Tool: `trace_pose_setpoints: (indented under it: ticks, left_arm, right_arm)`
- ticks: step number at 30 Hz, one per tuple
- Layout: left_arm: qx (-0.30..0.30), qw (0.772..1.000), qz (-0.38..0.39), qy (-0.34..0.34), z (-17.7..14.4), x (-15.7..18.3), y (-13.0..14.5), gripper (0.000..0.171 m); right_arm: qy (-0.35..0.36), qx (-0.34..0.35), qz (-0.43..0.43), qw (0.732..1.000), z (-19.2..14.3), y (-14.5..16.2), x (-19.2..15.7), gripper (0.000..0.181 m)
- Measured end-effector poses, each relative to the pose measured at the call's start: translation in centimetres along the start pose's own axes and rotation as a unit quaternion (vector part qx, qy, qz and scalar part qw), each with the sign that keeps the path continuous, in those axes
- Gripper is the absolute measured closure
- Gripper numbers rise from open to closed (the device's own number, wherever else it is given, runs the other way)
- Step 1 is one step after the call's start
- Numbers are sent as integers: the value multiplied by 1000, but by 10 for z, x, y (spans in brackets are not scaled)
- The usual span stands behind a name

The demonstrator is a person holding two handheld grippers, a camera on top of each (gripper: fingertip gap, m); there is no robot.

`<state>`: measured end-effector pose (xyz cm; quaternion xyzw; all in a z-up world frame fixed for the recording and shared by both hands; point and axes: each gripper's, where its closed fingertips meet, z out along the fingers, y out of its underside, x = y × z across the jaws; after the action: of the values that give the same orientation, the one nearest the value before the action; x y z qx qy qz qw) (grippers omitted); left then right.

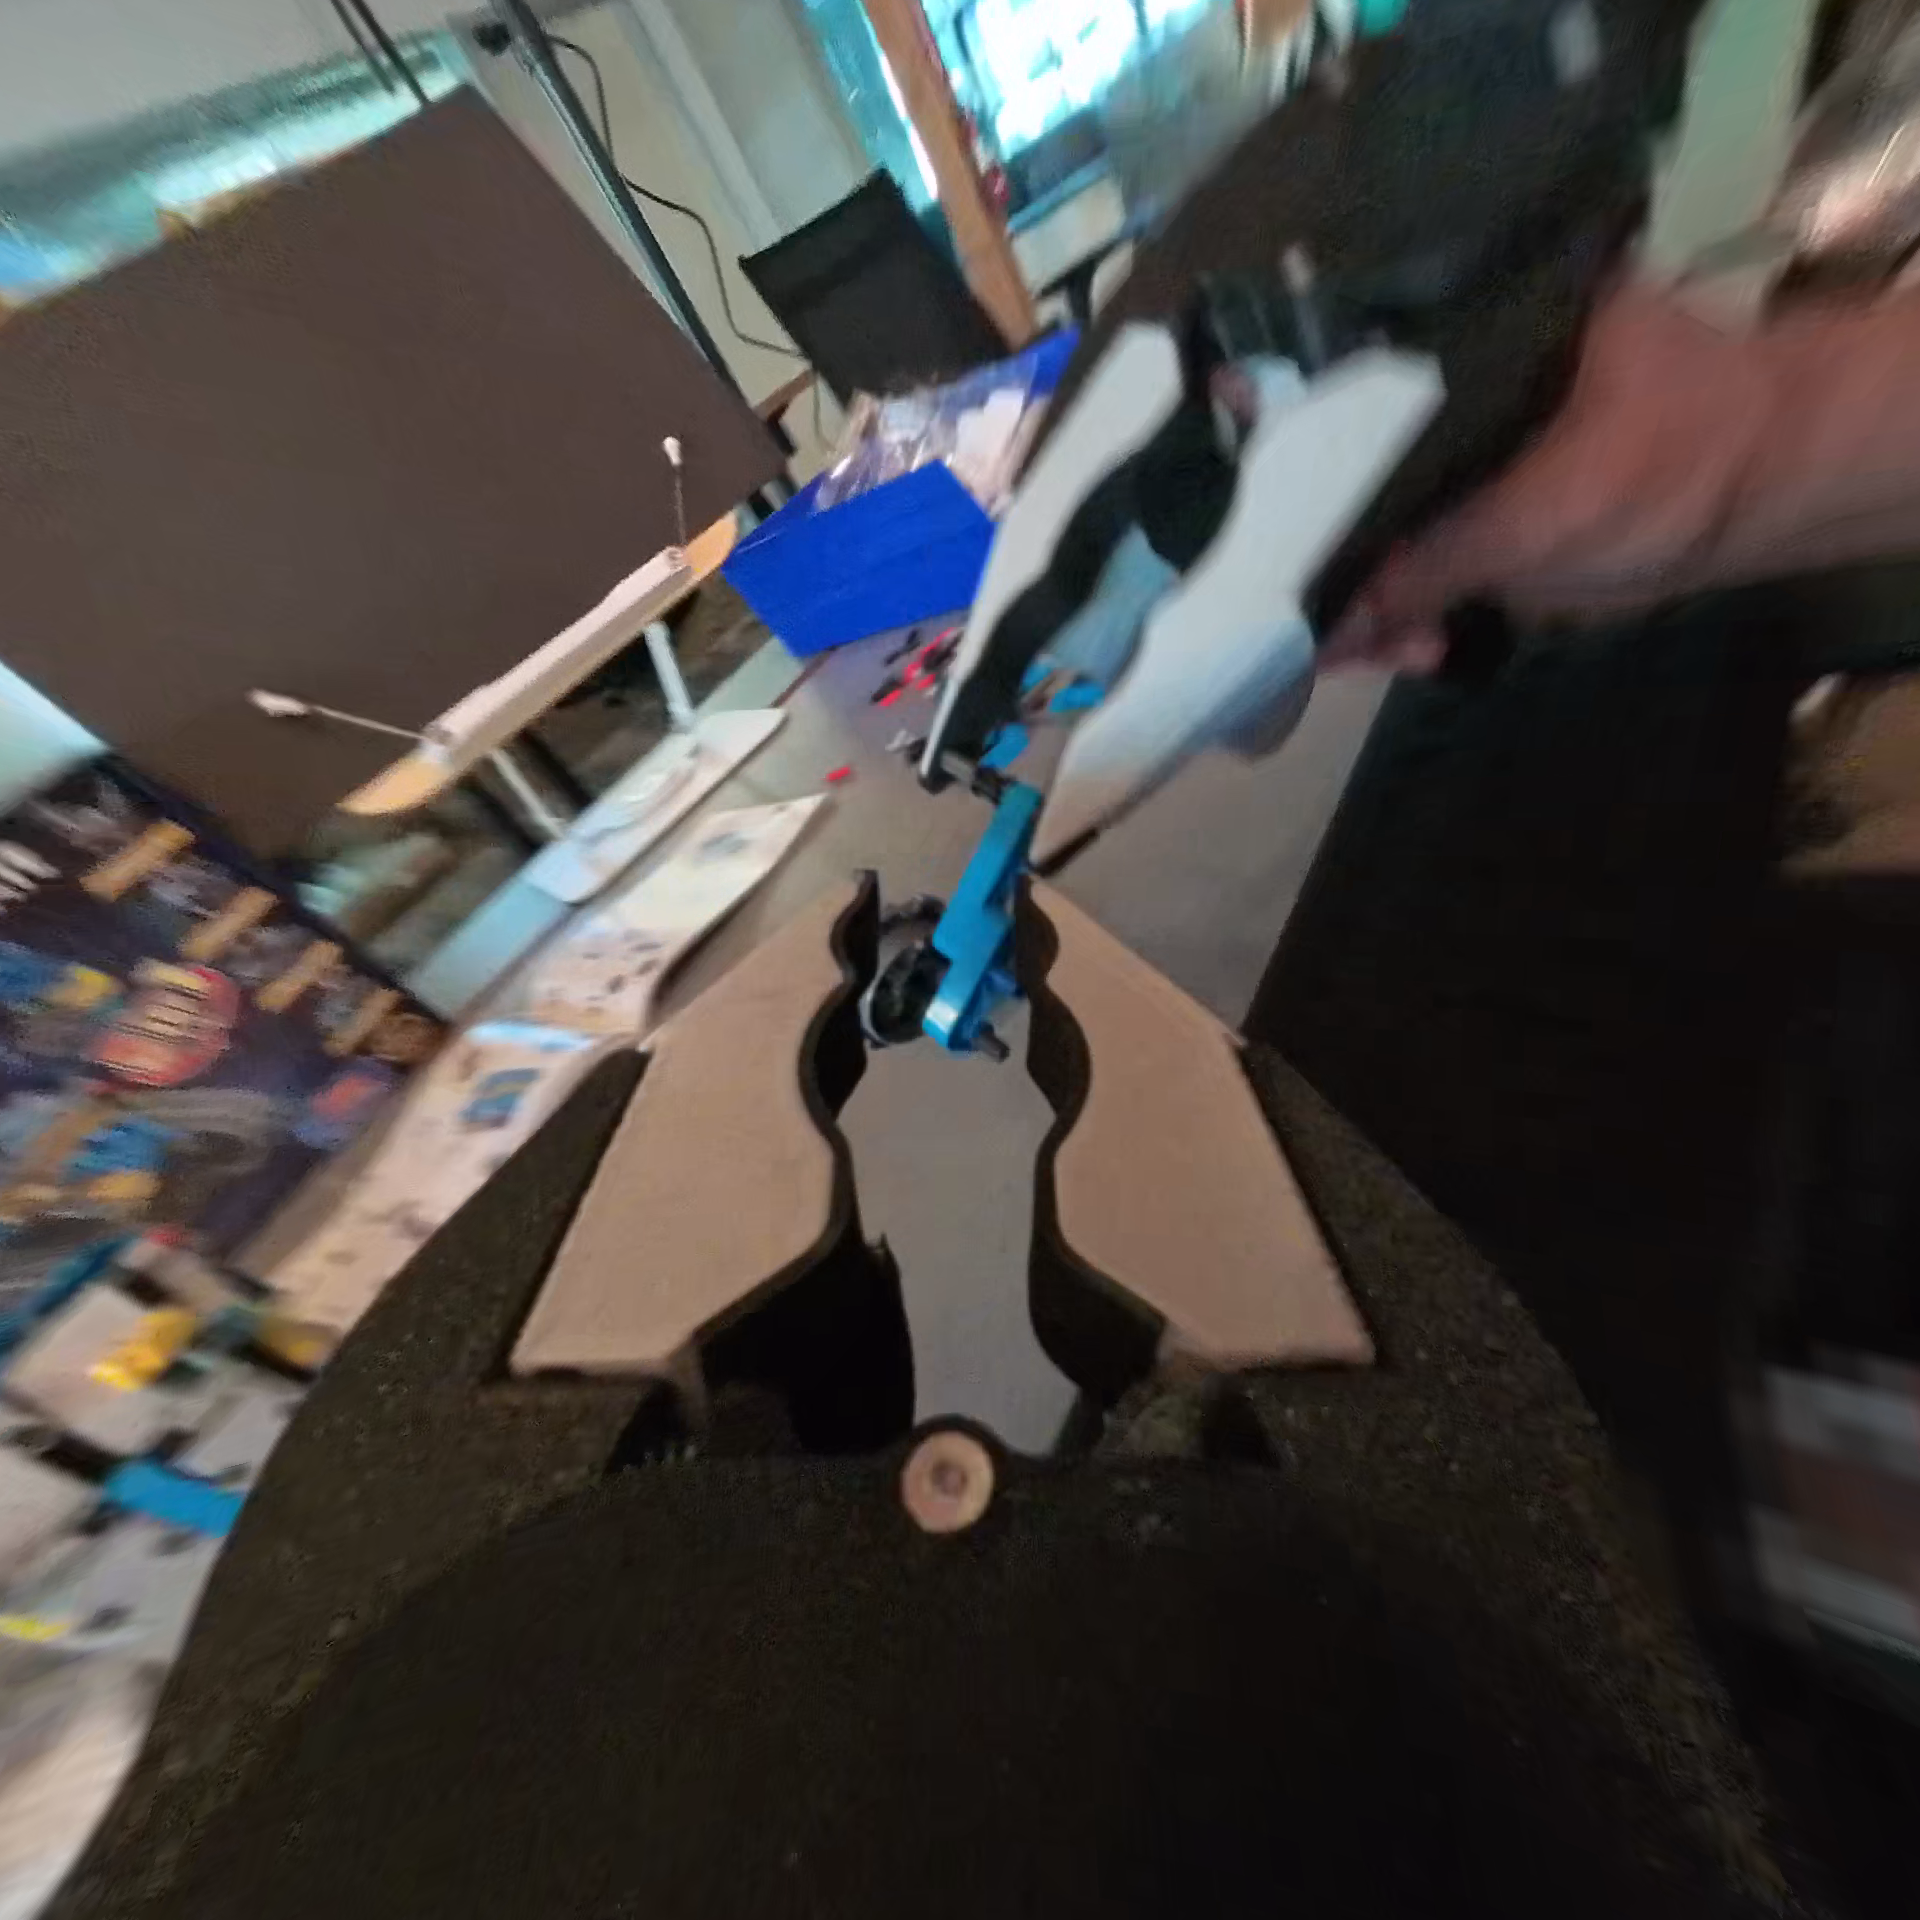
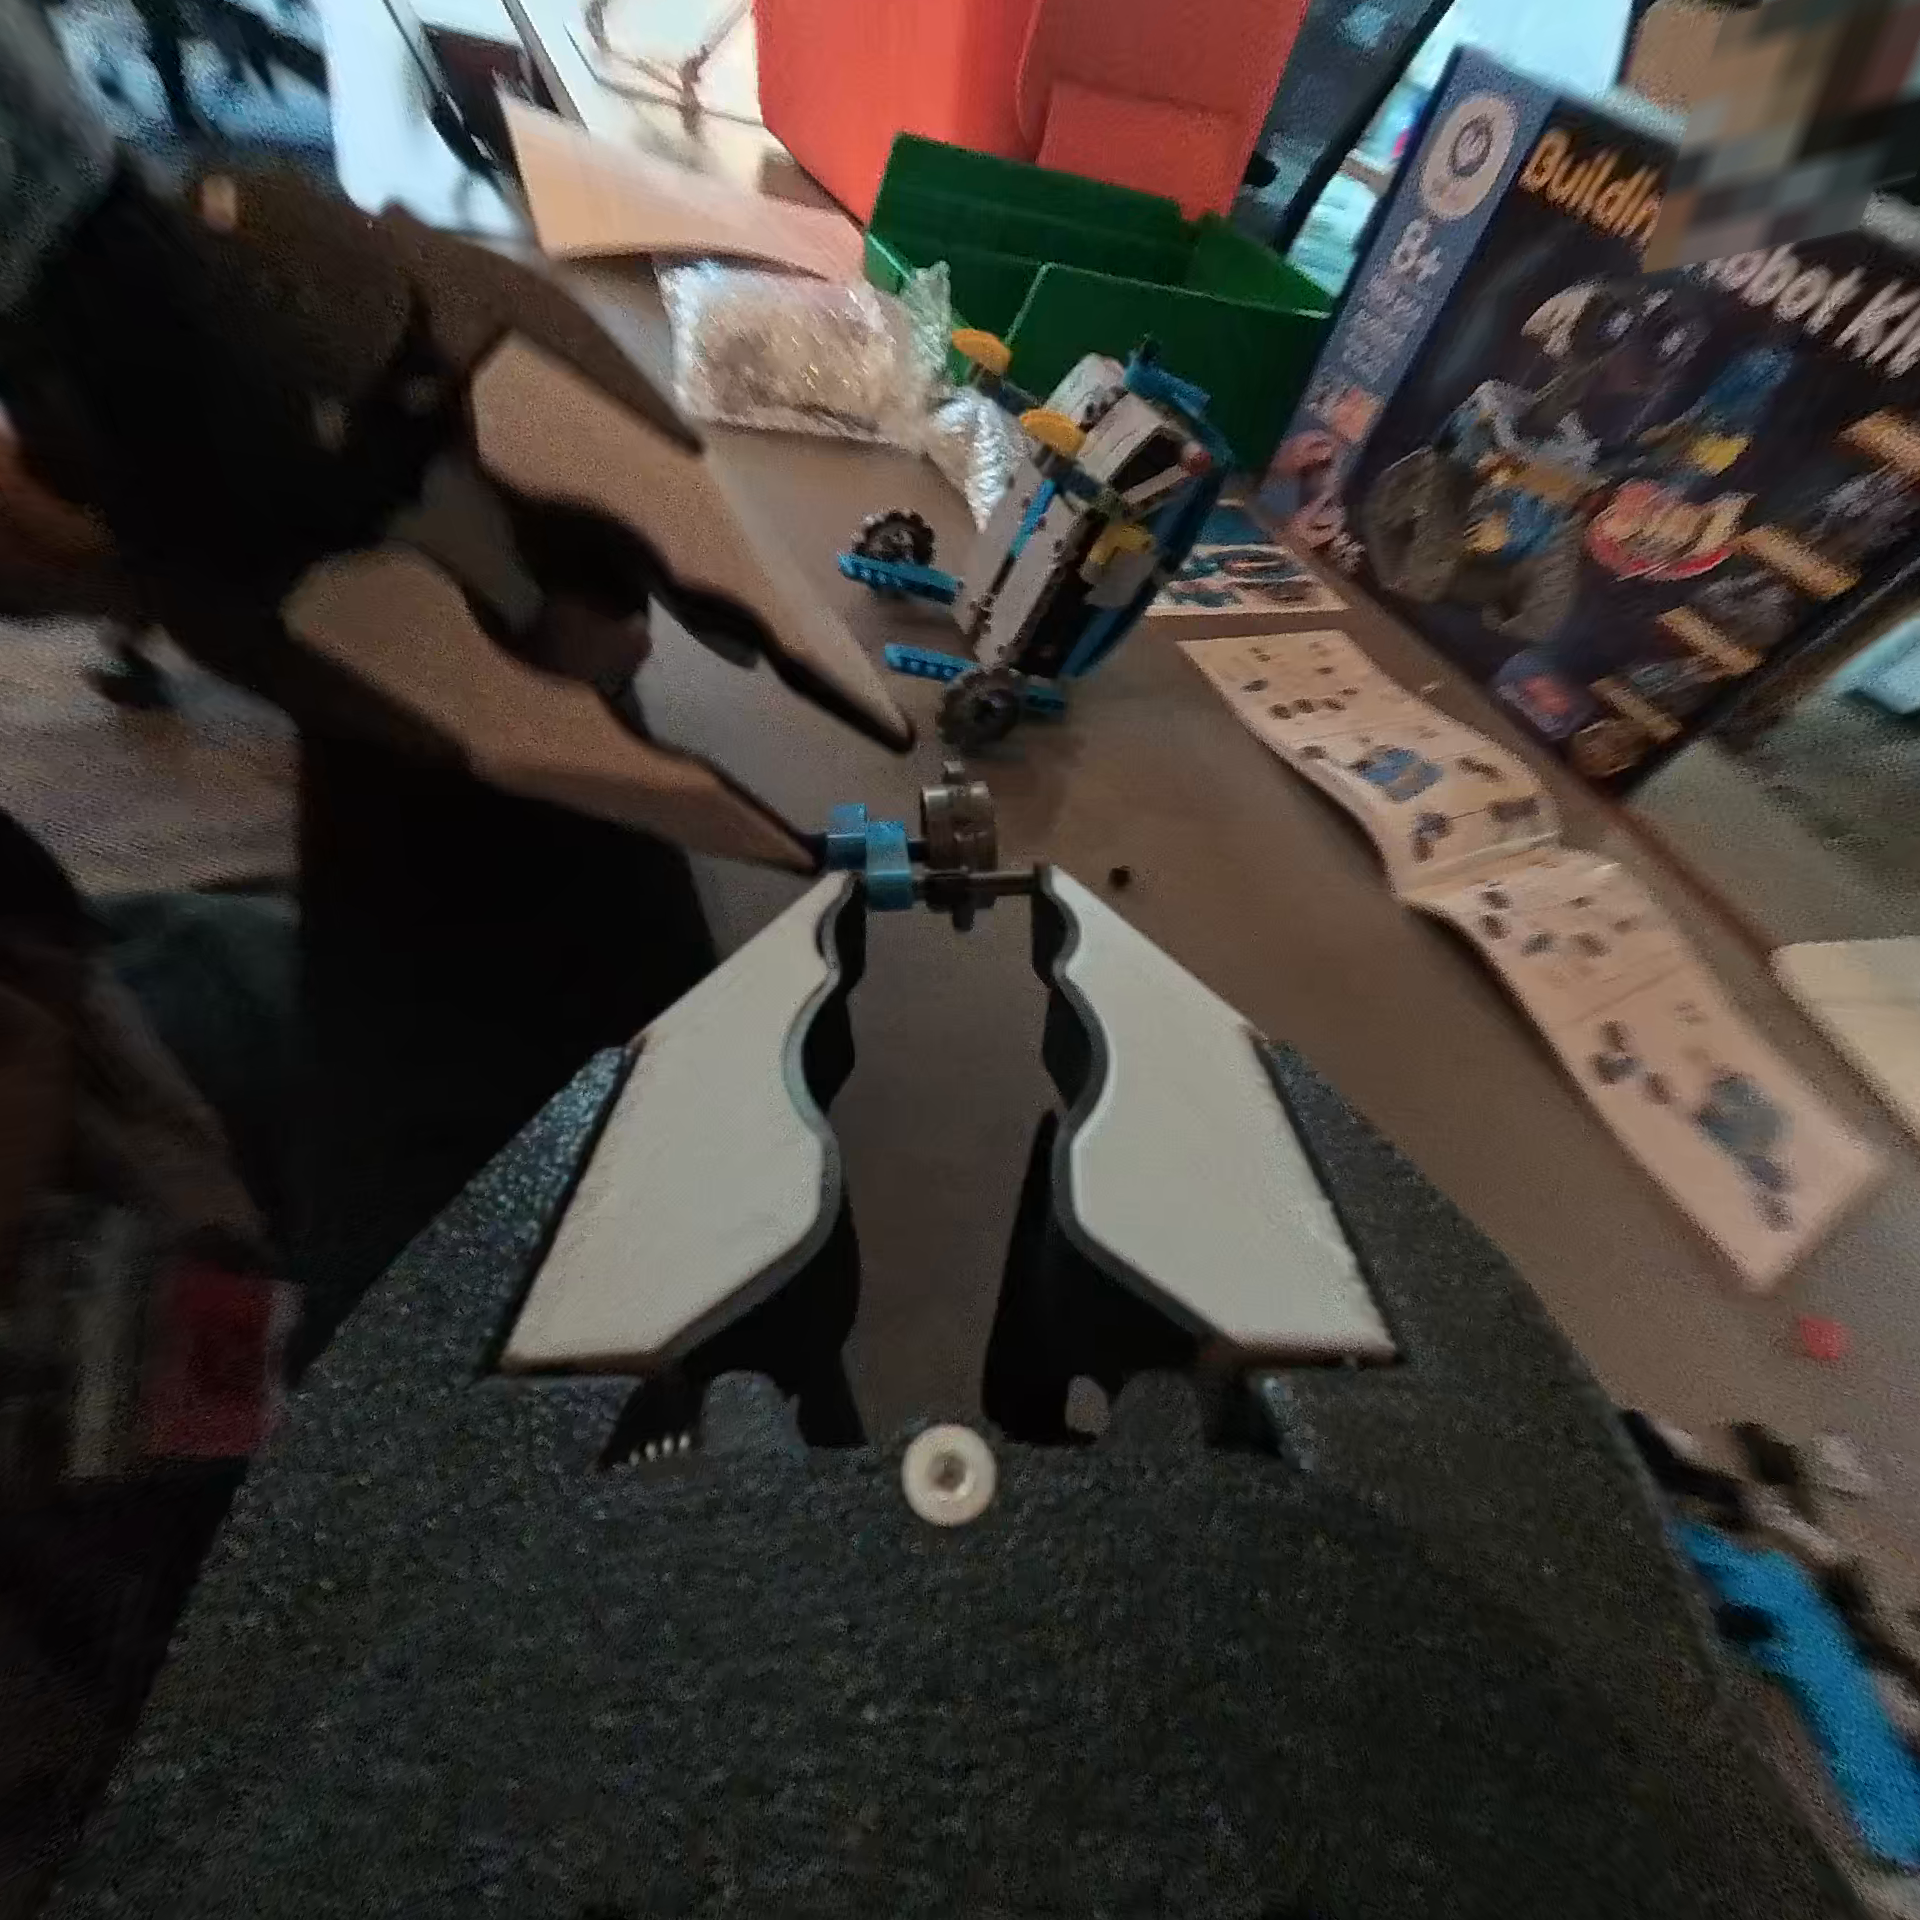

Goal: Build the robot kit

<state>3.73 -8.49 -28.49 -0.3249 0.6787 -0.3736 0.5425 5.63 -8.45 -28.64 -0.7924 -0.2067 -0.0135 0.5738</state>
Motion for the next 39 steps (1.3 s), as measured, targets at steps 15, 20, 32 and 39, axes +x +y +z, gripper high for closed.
trace_pose_setpoints:
  ticks: [15,20,32,39]
  left_arm:
    - [-13,856,-486,173,11,8,-9,156]
    - [-25,852,-495,169,11,7,-2,167]
    - [-35,839,-512,180,13,11,4,166]
    - [-35,831,-522,190,13,12,4,166]
  right_arm:
    - [110,-42,-190,975,13,2,-15,149]
    - [112,-51,-201,972,14,3,-17,149]
    - [123,-78,-189,971,16,9,-13,150]
    - [113,-72,-169,977,16,10,-13,149]
